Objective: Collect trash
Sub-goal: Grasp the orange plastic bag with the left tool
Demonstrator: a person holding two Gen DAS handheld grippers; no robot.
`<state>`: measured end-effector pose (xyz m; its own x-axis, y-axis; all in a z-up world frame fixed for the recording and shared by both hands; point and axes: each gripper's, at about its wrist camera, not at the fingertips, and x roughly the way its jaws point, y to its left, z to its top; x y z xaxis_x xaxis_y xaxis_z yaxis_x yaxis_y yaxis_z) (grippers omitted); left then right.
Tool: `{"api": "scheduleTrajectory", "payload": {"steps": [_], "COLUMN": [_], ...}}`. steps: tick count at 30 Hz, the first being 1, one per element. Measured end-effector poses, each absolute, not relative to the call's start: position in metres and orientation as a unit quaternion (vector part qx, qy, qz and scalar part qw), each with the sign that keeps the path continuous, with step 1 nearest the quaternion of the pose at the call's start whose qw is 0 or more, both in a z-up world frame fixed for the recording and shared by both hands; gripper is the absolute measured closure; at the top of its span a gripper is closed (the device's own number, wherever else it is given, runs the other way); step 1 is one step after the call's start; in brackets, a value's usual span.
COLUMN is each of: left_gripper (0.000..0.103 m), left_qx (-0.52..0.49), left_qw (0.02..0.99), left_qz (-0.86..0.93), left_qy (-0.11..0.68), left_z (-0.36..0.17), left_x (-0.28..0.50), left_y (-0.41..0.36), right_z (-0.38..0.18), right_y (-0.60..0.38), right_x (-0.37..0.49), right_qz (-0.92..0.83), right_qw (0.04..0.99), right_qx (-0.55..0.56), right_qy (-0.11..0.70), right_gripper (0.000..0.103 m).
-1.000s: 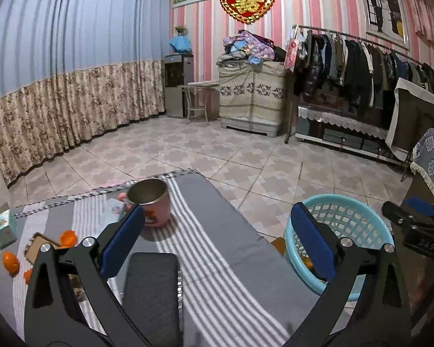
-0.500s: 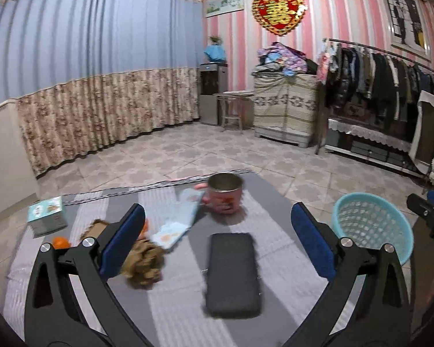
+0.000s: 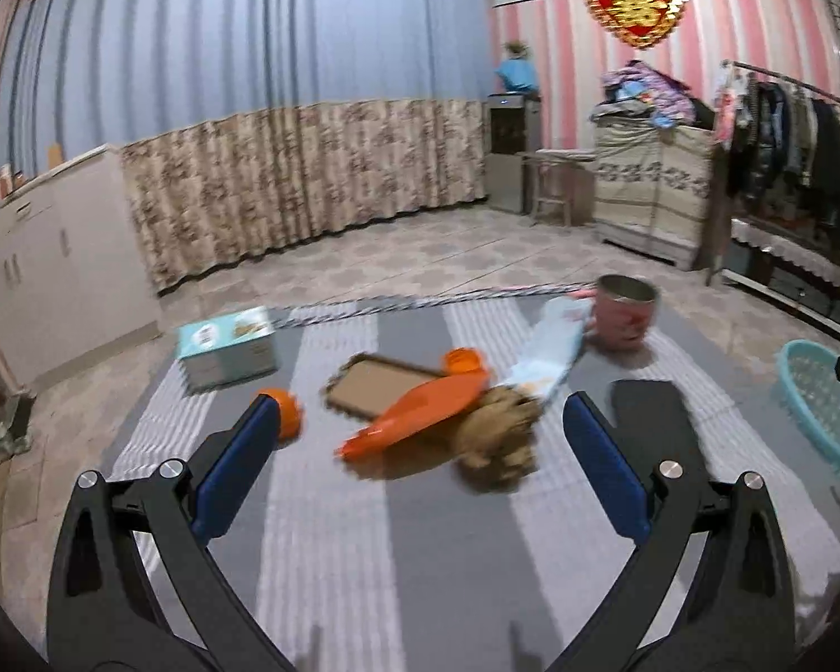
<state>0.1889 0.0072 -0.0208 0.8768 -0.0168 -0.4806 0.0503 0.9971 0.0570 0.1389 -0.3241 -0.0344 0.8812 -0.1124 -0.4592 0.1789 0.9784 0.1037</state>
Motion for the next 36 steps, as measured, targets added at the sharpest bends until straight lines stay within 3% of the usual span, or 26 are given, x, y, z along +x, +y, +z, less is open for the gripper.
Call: {"api": "scheduleTrajectory", "payload": {"steps": [7, 13, 20, 24, 26, 28, 30, 36], "left_gripper": [0.005, 0.006, 0.018, 0.034, 0.047, 0.069, 0.084, 0.09], "left_qx": [0.006, 0.02, 0.059, 0.07, 0.066, 0.066, 0.073, 0.091], "left_qw": [0.957, 0.944, 0.927, 0.919, 0.914, 0.913, 0.913, 0.926], "left_qz": [-0.006, -0.023, -0.044, -0.061, -0.07, -0.075, -0.079, -0.073], "left_qy": [0.291, 0.329, 0.367, 0.384, 0.394, 0.396, 0.393, 0.359], "left_z": [-0.045, -0.073, -0.1, -0.108, -0.11, -0.111, -0.11, -0.091], "left_x": [0.215, 0.251, 0.292, 0.309, 0.311, 0.311, 0.307, 0.288], "left_y": [0.054, 0.046, 0.02, 0.015, 0.015, 0.015, 0.014, 0.022], "right_z": [-0.052, -0.069, -0.074, -0.075, -0.075, -0.074, -0.073, -0.069], "right_y": [-0.291, -0.279, -0.276, -0.275, -0.272, -0.268, -0.261, -0.233], "right_x": [0.165, 0.184, 0.195, 0.198, 0.202, 0.204, 0.206, 0.21], "right_qz": [-0.053, -0.047, -0.048, -0.046, -0.044, -0.042, -0.036, -0.019], "right_qw": [0.963, 0.955, 0.95, 0.949, 0.948, 0.948, 0.947, 0.948], "right_qx": [0.044, 0.038, 0.027, 0.026, 0.024, 0.024, 0.026, 0.013], "right_qy": [0.261, 0.291, 0.306, 0.312, 0.315, 0.315, 0.317, 0.318], "right_gripper": [0.005, 0.005, 0.005, 0.005, 0.005, 0.005, 0.005, 0.005]}}
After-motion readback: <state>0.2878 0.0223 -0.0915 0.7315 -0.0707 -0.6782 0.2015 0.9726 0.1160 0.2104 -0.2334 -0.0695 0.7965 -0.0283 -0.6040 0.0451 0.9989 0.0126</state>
